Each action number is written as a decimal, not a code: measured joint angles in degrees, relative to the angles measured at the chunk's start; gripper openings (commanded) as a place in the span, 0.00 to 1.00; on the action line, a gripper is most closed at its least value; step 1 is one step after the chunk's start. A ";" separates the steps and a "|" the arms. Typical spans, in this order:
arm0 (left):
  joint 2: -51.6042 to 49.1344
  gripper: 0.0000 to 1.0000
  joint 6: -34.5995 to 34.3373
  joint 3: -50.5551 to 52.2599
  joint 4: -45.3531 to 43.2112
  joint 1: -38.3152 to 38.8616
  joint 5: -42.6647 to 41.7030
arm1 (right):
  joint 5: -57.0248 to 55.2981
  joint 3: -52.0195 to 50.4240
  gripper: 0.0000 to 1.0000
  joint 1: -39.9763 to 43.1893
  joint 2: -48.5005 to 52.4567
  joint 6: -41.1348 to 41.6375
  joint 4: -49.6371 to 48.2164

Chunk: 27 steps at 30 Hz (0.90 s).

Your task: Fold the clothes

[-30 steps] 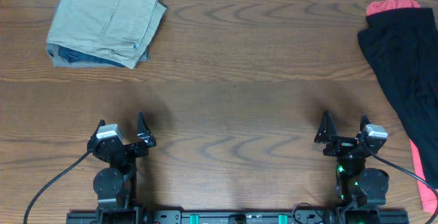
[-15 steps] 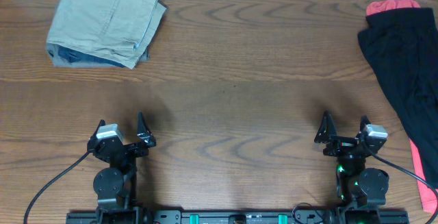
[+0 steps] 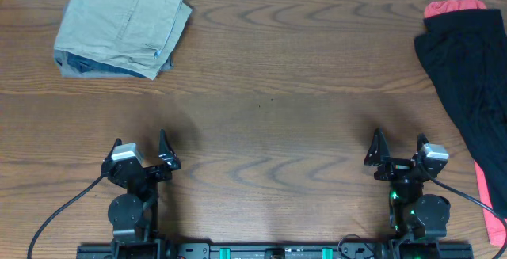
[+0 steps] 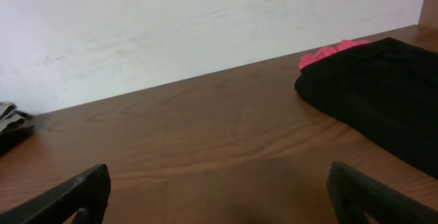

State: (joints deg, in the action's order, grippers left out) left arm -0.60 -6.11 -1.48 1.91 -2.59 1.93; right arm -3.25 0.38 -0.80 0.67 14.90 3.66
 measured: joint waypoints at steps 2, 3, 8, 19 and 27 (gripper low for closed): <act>0.00 0.98 0.00 0.00 0.00 0.00 0.00 | -0.02 0.00 0.99 0.00 0.00 0.00 0.00; 0.00 0.98 0.00 0.00 0.00 0.00 0.02 | -0.02 0.00 0.99 0.00 0.00 0.00 0.00; 0.00 0.98 0.00 0.00 0.00 0.00 0.02 | 0.00 0.00 0.99 0.00 0.00 0.00 0.00; 0.00 0.98 0.00 0.00 0.00 0.00 0.02 | -0.02 0.00 0.99 0.00 0.00 0.02 0.00; 0.00 0.98 0.00 0.00 0.00 0.00 0.02 | -0.02 0.00 0.99 0.00 0.00 0.02 0.00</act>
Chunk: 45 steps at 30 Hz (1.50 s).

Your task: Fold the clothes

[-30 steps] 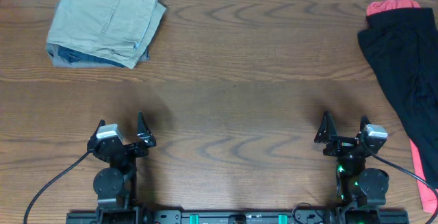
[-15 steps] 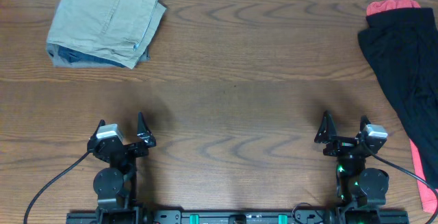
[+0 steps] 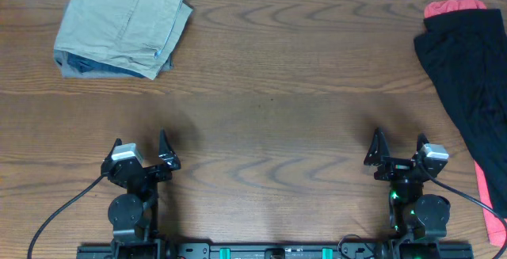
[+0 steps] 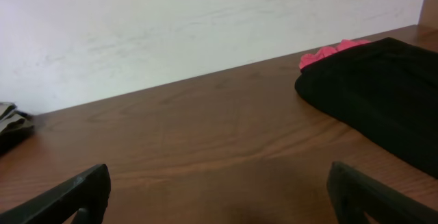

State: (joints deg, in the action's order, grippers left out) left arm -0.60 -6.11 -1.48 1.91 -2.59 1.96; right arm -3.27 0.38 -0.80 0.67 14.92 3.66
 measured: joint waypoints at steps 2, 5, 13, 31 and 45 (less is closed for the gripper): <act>0.00 0.98 0.00 0.00 0.00 0.00 0.00 | 0.00 0.00 0.99 0.00 0.00 0.00 0.00; 0.00 0.98 0.00 0.00 0.00 0.00 0.00 | 0.00 0.00 0.99 0.00 0.00 0.00 0.00; 0.00 0.98 0.00 0.00 0.00 0.00 0.00 | 0.00 0.00 0.99 0.00 0.00 0.00 0.00; 0.00 0.98 0.00 0.00 0.00 0.00 0.00 | 0.00 0.00 0.99 0.00 0.00 0.00 0.00; 0.00 0.98 0.00 0.00 0.00 0.00 0.00 | 37.44 0.00 0.98 0.09 0.02 25.92 -1.53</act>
State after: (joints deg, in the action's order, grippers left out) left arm -0.60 -6.11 -1.48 1.91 -2.59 1.96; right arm 34.17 0.38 -0.71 0.69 40.84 2.13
